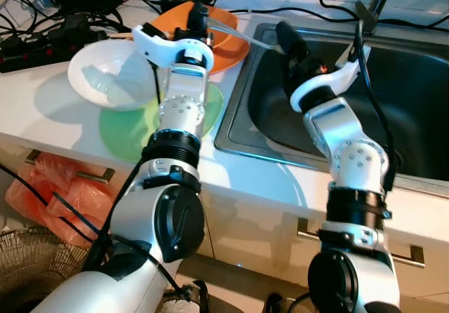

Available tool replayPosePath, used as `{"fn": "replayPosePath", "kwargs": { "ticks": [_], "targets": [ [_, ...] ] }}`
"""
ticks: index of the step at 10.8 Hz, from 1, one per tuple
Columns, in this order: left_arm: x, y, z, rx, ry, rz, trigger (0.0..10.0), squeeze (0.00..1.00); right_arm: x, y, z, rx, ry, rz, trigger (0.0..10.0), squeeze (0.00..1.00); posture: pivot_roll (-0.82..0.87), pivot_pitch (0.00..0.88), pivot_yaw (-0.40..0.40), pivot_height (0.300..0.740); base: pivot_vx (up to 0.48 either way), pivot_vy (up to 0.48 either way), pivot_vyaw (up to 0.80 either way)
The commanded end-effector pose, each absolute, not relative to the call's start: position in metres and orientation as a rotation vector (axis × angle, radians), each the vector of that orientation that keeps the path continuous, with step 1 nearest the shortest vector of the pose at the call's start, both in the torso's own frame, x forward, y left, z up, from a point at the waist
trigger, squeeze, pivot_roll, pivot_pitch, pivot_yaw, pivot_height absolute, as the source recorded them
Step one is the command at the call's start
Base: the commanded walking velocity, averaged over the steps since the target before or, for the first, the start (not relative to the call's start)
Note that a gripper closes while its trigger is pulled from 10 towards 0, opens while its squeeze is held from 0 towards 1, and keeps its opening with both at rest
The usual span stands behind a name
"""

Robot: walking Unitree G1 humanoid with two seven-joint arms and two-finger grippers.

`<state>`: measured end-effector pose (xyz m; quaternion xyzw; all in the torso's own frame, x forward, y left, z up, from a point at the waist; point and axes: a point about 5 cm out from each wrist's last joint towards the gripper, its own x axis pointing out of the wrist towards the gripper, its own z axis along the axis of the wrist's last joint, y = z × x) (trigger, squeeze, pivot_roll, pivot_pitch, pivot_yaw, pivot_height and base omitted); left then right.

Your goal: Kitchen organization

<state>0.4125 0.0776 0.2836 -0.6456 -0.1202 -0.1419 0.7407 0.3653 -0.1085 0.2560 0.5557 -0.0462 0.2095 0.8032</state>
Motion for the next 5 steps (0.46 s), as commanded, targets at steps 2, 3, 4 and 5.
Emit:
{"fn": "replayPosePath", "kwargs": {
  "ticks": [2, 3, 4, 5],
  "targets": [
    [0.410, 0.075, 0.286, -1.419, -0.273, -0.321, 0.0, 0.00, 0.368, -0.094, 0.264, 1.268, -0.120, 0.485, 10.0, 0.00, 0.08, 0.139, 0.078, 0.740, 0.000, 0.000, 0.00],
    [0.410, 0.072, 0.285, -1.421, -0.265, -0.322, 0.0, 0.00, 0.371, -0.092, 0.263, 1.274, -0.118, 0.481, 10.0, 0.00, 0.08, 0.143, 0.078, 0.740, 0.000, 0.000, 0.00],
    [0.409, 0.069, 0.284, -1.423, -0.259, -0.326, 0.0, 0.00, 0.373, -0.087, 0.262, 1.274, -0.114, 0.482, 0.0, 0.00, 0.08, 0.144, 0.078, 0.740, 0.000, 0.000, 0.00],
    [0.408, 0.066, 0.285, -1.424, -0.252, -0.331, 0.0, 0.00, 0.374, -0.082, 0.262, 1.277, -0.107, 0.483, 0.0, 0.00, 0.08, 0.145, 0.079, 0.740, 0.000, 0.000, 0.00]
  ]
}}
